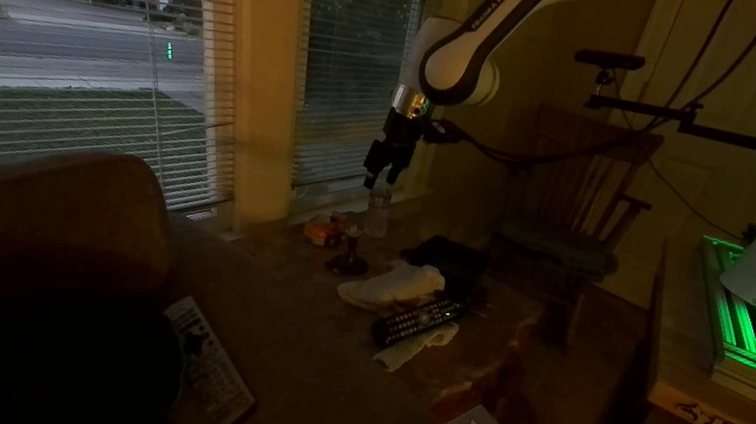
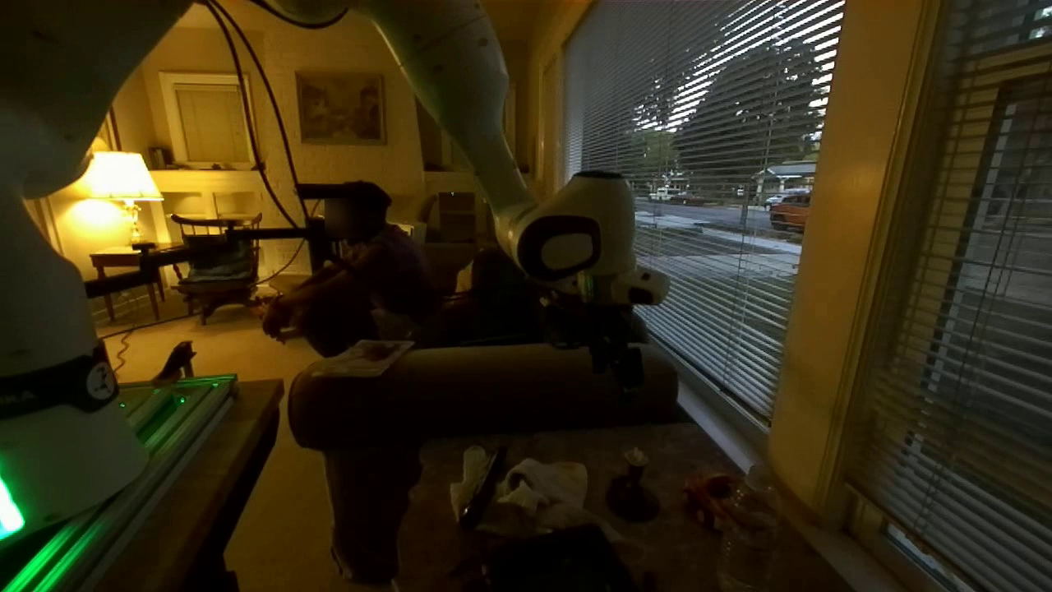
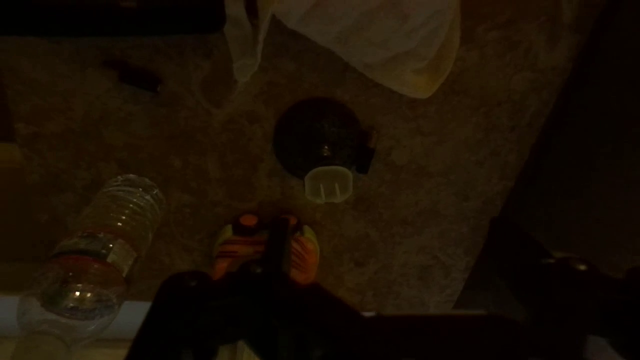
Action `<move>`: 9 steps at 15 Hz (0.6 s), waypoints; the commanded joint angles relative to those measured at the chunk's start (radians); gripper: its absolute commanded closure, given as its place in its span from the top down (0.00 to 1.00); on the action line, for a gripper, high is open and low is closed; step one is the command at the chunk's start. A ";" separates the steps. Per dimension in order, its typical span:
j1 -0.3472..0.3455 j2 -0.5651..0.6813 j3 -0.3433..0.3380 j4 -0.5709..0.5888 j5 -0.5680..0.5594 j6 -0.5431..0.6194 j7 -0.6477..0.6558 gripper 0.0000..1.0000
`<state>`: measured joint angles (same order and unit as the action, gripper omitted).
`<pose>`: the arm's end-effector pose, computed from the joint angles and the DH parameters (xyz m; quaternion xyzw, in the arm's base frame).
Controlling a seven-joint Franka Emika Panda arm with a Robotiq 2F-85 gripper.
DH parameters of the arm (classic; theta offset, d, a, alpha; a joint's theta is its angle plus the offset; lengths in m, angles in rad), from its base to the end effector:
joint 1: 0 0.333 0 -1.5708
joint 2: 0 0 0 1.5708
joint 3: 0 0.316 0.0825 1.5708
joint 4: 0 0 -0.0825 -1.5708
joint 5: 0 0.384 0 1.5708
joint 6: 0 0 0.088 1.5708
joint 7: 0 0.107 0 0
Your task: Move the candle holder to the left and move the black tray to the left
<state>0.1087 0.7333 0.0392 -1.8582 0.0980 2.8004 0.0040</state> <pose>0.6458 0.0900 0.1420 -0.9938 -0.0209 -0.1011 0.0414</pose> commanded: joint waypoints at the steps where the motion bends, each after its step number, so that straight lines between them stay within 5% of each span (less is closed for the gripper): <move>1: 0.018 0.067 -0.018 0.048 -0.058 0.028 0.013 1.00; 9: 0.069 0.138 -0.016 0.110 0.001 0.116 0.179 1.00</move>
<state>0.1353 0.8353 0.0365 -1.7937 0.0713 2.9001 0.0938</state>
